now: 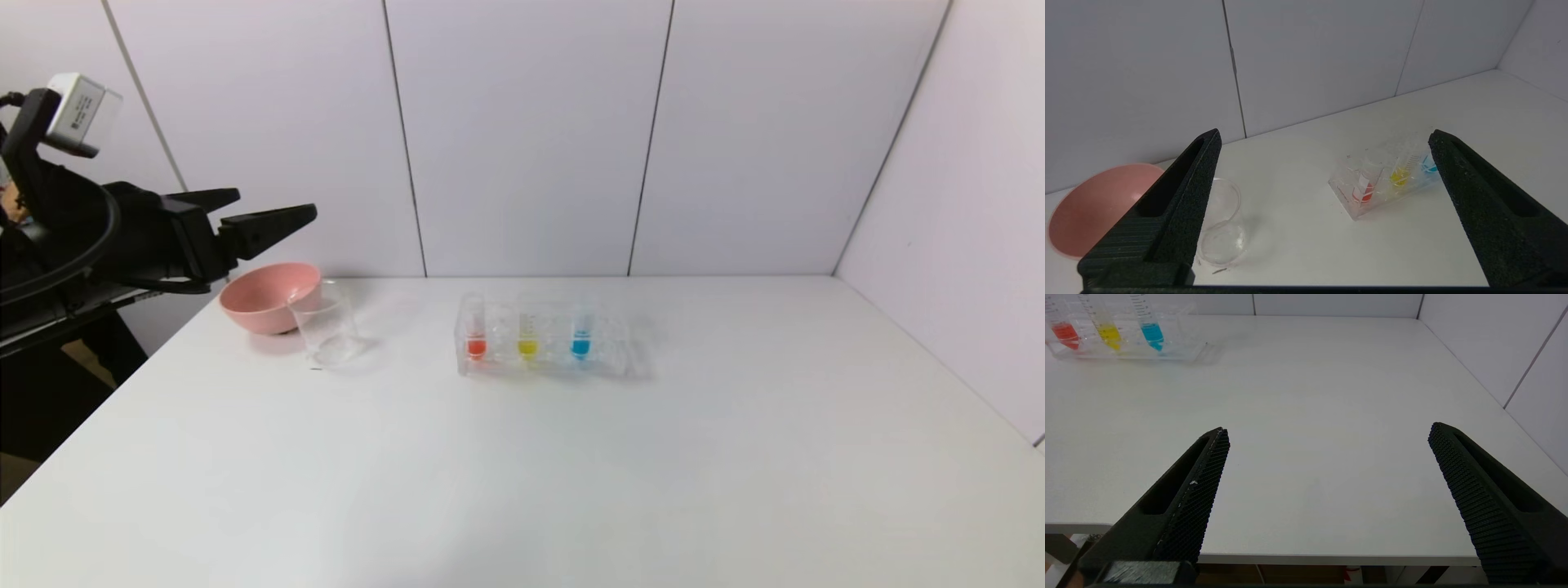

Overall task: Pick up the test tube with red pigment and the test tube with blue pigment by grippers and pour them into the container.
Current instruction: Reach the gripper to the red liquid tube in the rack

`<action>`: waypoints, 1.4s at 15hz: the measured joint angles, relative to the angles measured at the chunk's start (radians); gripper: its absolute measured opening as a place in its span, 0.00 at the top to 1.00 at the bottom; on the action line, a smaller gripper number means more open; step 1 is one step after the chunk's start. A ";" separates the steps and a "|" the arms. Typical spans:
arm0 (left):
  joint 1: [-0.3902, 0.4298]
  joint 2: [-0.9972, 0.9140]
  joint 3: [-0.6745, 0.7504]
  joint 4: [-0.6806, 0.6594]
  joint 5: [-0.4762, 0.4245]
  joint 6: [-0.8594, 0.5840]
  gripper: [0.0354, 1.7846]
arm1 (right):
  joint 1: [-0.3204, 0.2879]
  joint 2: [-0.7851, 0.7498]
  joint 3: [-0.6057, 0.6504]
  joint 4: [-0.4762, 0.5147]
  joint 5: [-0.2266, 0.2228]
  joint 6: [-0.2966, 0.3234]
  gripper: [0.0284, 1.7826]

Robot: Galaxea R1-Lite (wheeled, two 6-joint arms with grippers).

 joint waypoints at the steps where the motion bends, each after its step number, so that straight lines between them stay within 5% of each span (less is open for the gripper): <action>1: 0.000 0.031 -0.015 -0.022 -0.022 0.000 0.01 | 0.000 0.000 0.000 0.000 0.000 0.000 0.00; 5: 0.000 0.140 -0.043 -0.109 -0.142 0.002 0.01 | 0.000 0.000 0.000 0.000 0.000 0.000 0.00; 18: 0.004 0.466 -0.055 -0.514 -0.811 0.048 0.01 | 0.001 0.000 0.000 0.000 0.000 0.000 0.00; 21: -0.001 0.531 -0.097 -0.540 -0.868 0.039 0.01 | 0.000 0.000 0.000 0.000 0.000 0.000 0.00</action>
